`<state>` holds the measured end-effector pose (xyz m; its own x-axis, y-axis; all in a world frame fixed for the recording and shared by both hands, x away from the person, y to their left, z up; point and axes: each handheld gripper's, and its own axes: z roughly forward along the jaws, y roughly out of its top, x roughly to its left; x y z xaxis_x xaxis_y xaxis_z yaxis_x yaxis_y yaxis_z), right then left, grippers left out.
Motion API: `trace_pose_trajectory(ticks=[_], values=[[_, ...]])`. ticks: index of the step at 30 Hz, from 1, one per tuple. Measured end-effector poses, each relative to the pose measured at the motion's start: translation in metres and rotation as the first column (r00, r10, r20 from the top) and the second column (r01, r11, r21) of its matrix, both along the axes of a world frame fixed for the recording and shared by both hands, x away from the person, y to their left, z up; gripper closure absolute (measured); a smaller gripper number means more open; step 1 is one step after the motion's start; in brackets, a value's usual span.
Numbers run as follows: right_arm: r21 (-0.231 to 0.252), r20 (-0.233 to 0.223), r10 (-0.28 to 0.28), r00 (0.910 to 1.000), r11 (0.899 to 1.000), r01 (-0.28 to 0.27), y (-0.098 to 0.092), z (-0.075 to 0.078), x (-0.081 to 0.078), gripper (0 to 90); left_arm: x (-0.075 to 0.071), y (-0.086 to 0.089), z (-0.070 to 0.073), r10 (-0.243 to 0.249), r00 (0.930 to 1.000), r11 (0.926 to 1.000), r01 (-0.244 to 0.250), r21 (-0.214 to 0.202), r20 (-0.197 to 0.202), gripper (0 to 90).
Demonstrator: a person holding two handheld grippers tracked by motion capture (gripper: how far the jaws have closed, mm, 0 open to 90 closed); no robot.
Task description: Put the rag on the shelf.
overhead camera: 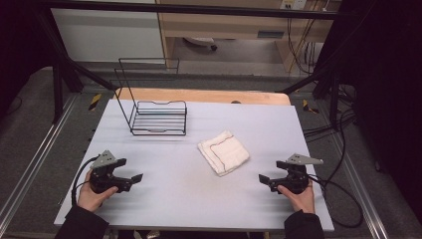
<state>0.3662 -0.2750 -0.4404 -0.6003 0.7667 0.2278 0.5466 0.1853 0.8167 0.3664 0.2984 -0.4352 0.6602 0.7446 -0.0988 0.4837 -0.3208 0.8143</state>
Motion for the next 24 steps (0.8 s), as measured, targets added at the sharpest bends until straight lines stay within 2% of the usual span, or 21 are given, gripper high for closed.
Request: trace_pose_trajectory(ticks=[12, 21, 24], values=[[-0.016, 0.004, -0.004, 1.0000, 1.000, 0.004, 0.004, 0.001, 0.000, 1.3, -0.001, 0.000, -0.001, -0.005, 1.0000, 1.0000, 0.005, 0.003, 0.001, 8.5], [-0.057, 0.014, 0.012, 0.9998, 0.998, -0.011, 0.020, 0.004, 0.002, 2.5, -0.001, 0.000, 0.000, 0.000, 1.0000, 0.9999, 0.000, 0.011, 0.006, 8.5], [-0.067, 0.011, 0.012, 0.9999, 0.998, -0.011, 0.031, 0.006, 0.003, 4.4, -0.001, 0.000, 0.000, 0.000, 1.0000, 0.9999, 0.000, 0.011, 0.006, 8.3]])
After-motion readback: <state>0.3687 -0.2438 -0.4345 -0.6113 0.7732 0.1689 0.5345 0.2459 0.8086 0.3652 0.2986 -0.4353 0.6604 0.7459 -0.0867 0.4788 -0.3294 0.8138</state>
